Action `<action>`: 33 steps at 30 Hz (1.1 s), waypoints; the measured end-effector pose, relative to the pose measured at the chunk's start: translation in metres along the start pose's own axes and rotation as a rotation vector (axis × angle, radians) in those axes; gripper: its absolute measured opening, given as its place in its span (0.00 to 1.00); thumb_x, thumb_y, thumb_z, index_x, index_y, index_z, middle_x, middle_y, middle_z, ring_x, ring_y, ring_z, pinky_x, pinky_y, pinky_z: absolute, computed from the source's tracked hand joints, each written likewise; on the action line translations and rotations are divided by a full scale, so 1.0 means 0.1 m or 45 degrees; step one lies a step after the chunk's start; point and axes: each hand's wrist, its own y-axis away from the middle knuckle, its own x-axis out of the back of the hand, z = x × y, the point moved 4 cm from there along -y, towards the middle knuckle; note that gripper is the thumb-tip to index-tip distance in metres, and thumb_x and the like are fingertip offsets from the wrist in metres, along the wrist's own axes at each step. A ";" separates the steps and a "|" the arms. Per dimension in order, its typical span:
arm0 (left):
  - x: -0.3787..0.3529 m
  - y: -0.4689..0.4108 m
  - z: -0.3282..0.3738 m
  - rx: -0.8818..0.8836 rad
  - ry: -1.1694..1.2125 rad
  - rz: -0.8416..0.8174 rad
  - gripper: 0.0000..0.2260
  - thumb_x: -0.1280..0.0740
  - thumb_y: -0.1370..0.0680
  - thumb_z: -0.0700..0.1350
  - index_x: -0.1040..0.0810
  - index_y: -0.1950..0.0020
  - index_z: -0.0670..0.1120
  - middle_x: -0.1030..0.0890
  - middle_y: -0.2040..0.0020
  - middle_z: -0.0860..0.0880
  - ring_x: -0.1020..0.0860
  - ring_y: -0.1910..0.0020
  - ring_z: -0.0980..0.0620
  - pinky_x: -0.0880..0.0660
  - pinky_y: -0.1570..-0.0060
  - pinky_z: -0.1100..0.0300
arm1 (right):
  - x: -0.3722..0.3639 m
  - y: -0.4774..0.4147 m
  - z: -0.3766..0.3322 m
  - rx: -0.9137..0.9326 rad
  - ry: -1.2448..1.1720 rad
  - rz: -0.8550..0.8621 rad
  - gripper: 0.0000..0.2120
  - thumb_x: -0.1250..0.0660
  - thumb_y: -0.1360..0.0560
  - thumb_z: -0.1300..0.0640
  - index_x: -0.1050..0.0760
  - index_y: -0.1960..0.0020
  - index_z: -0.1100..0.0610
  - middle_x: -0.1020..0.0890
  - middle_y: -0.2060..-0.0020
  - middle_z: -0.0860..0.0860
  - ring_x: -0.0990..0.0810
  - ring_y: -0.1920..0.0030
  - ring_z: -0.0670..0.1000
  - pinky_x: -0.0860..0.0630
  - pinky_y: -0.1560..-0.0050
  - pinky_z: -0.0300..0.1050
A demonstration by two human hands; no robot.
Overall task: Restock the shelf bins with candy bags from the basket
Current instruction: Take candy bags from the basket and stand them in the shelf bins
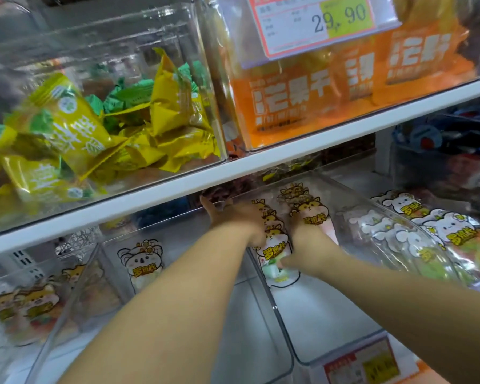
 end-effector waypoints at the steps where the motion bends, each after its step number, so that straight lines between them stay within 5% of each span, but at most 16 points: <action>1: 0.00 0.00 -0.01 0.014 0.012 0.010 0.20 0.32 0.24 0.52 0.27 0.32 0.50 0.27 0.31 0.48 0.34 0.27 0.42 0.63 0.35 0.20 | -0.01 0.00 -0.01 -0.002 0.016 0.023 0.20 0.25 0.33 0.50 0.30 0.50 0.58 0.27 0.65 0.49 0.22 0.59 0.54 0.22 0.59 0.46; 7: 0.03 -0.02 -0.07 0.067 0.044 0.123 0.29 0.29 0.26 0.56 0.33 0.27 0.52 0.28 0.29 0.48 0.40 0.24 0.40 0.68 0.34 0.24 | 0.02 -0.02 0.05 -0.079 0.014 0.043 0.23 0.23 0.33 0.47 0.29 0.50 0.59 0.25 0.63 0.51 0.21 0.56 0.55 0.20 0.58 0.49; 12: 0.03 0.04 -0.05 0.145 -0.050 0.082 0.22 0.33 0.23 0.56 0.26 0.31 0.52 0.30 0.28 0.45 0.43 0.23 0.40 0.67 0.35 0.22 | -0.03 0.00 0.07 -0.102 0.217 -0.080 0.20 0.31 0.27 0.40 0.26 0.49 0.57 0.20 0.52 0.54 0.20 0.48 0.57 0.21 0.48 0.51; 17: 0.06 0.09 -0.01 0.128 -0.007 0.201 0.24 0.32 0.23 0.53 0.31 0.28 0.54 0.32 0.29 0.44 0.40 0.25 0.40 0.66 0.34 0.24 | -0.09 0.04 0.11 -0.098 0.378 -0.209 0.29 0.41 0.23 0.35 0.30 0.33 0.56 0.21 0.45 0.53 0.23 0.42 0.59 0.25 0.42 0.54; 22: 0.15 0.21 0.15 -0.101 0.030 0.461 0.19 0.33 0.24 0.46 0.29 0.34 0.50 0.32 0.36 0.45 0.32 0.34 0.42 0.57 0.29 0.29 | 0.10 0.13 0.20 -0.034 0.533 -0.240 0.16 0.36 0.24 0.40 0.29 0.48 0.53 0.25 0.54 0.49 0.24 0.49 0.56 0.31 0.41 0.53; 25: -0.01 0.25 0.39 -0.410 -0.059 0.258 0.07 0.33 0.23 0.45 0.21 0.46 0.48 0.25 0.45 0.47 0.26 0.45 0.43 0.33 0.43 0.45 | 0.28 0.10 0.28 -0.014 0.568 -0.134 0.10 0.34 0.24 0.48 0.31 0.52 0.53 0.22 0.52 0.52 0.21 0.47 0.58 0.25 0.45 0.50; 28: -0.19 0.26 0.57 -0.584 -0.173 -0.140 0.06 0.35 0.22 0.45 0.24 0.58 0.45 0.23 0.57 0.47 0.24 0.57 0.44 0.28 0.60 0.54 | 0.26 0.10 0.34 0.010 0.503 -0.134 0.13 0.33 0.26 0.53 0.30 0.44 0.55 0.22 0.44 0.56 0.22 0.45 0.60 0.24 0.50 0.48; 31: -0.34 0.25 0.73 -0.623 -0.399 -0.490 0.15 0.35 0.19 0.54 0.22 0.39 0.45 0.23 0.41 0.44 0.23 0.43 0.41 0.23 0.42 0.47 | 0.24 0.12 0.33 0.021 0.433 0.046 0.30 0.33 0.25 0.57 0.40 0.27 0.54 0.36 0.34 0.58 0.24 0.43 0.63 0.25 0.49 0.51; 33: -0.40 0.26 0.78 -0.596 -0.423 -0.649 0.23 0.36 0.18 0.56 0.29 0.26 0.46 0.26 0.30 0.45 0.25 0.36 0.41 0.26 0.35 0.45 | 0.33 0.13 0.31 -0.040 0.340 0.144 0.31 0.33 0.26 0.60 0.42 0.27 0.53 0.42 0.35 0.59 0.23 0.57 0.61 0.26 0.55 0.50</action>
